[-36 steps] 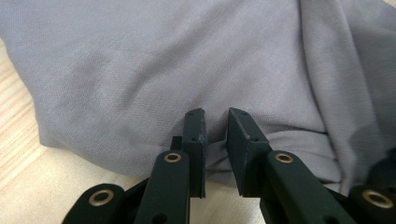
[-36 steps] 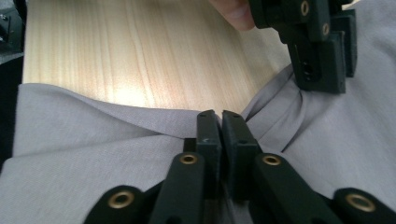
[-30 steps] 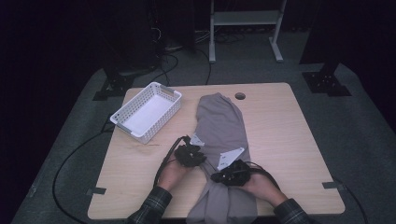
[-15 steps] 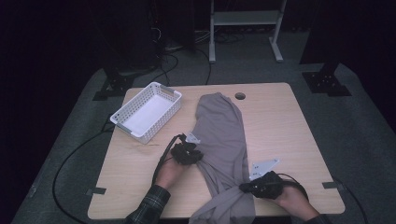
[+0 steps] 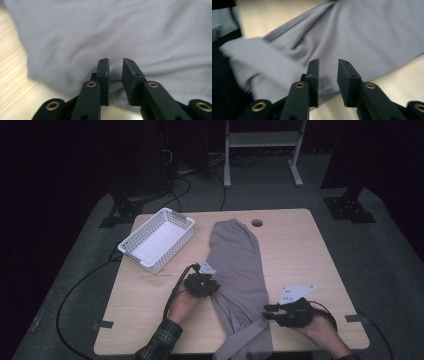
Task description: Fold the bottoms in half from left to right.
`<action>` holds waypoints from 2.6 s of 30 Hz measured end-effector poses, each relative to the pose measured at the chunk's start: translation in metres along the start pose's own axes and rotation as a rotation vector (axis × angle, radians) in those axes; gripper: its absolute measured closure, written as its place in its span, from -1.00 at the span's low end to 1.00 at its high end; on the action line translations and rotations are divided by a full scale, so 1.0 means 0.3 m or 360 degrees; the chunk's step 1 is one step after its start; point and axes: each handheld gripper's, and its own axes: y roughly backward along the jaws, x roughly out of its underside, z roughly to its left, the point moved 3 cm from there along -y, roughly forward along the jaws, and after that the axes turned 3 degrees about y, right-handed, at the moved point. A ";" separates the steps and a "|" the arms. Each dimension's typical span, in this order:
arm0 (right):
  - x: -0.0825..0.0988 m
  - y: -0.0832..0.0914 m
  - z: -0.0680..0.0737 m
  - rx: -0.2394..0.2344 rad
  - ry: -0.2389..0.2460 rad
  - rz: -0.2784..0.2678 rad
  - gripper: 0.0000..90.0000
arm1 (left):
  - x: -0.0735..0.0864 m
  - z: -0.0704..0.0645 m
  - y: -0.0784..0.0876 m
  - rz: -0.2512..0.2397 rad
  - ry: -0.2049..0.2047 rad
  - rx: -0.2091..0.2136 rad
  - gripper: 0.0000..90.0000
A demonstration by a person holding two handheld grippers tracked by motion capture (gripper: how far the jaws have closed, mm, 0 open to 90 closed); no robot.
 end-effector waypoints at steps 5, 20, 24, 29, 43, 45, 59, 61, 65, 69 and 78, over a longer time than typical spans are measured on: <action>-0.020 -0.073 -0.051 0.0031 -0.0049 0.0029 0.46 | -0.024 -0.103 -0.025 0.0041 -0.0083 0.0131 0.62; 0.041 -0.116 -0.038 0.0038 0.0077 0.0252 0.13 | 0.145 -0.184 0.062 0.0230 -0.0195 0.0131 0.24; 0.031 -0.126 -0.036 0.0011 0.0050 0.0252 0.26 | 0.135 -0.177 0.053 0.0224 -0.0197 0.0099 0.43; 0.020 -0.141 -0.065 0.0032 0.0029 0.0224 0.37 | 0.114 -0.135 0.036 0.0207 -0.0167 0.0071 0.53; -0.061 -0.228 -0.256 0.0180 -0.0106 0.0191 0.37 | 0.031 0.065 -0.027 0.0147 -0.0065 -0.0130 0.53; -0.070 -0.237 -0.281 0.0200 -0.0121 0.0182 0.35 | 0.021 0.089 -0.036 0.0134 -0.0054 -0.0160 0.53; -0.147 -0.218 -0.247 0.0157 -0.0070 0.0081 0.18 | 0.013 0.146 -0.044 0.0094 0.0015 -0.0207 0.55; -0.173 -0.210 -0.193 0.0068 0.0007 0.0045 0.15 | 0.013 0.147 -0.043 0.0097 0.0019 -0.0204 0.55; -0.223 -0.213 -0.080 -0.0105 0.0169 0.0010 0.12 | 0.013 0.149 -0.044 0.0096 0.0019 -0.0198 0.56; -0.278 -0.235 0.001 -0.0245 0.0291 -0.0032 0.12 | 0.013 0.151 -0.043 0.0096 0.0031 -0.0189 0.56; -0.352 -0.375 0.131 -0.0380 0.0450 0.0027 0.17 | 0.013 0.152 -0.045 0.0088 0.0039 -0.0181 0.56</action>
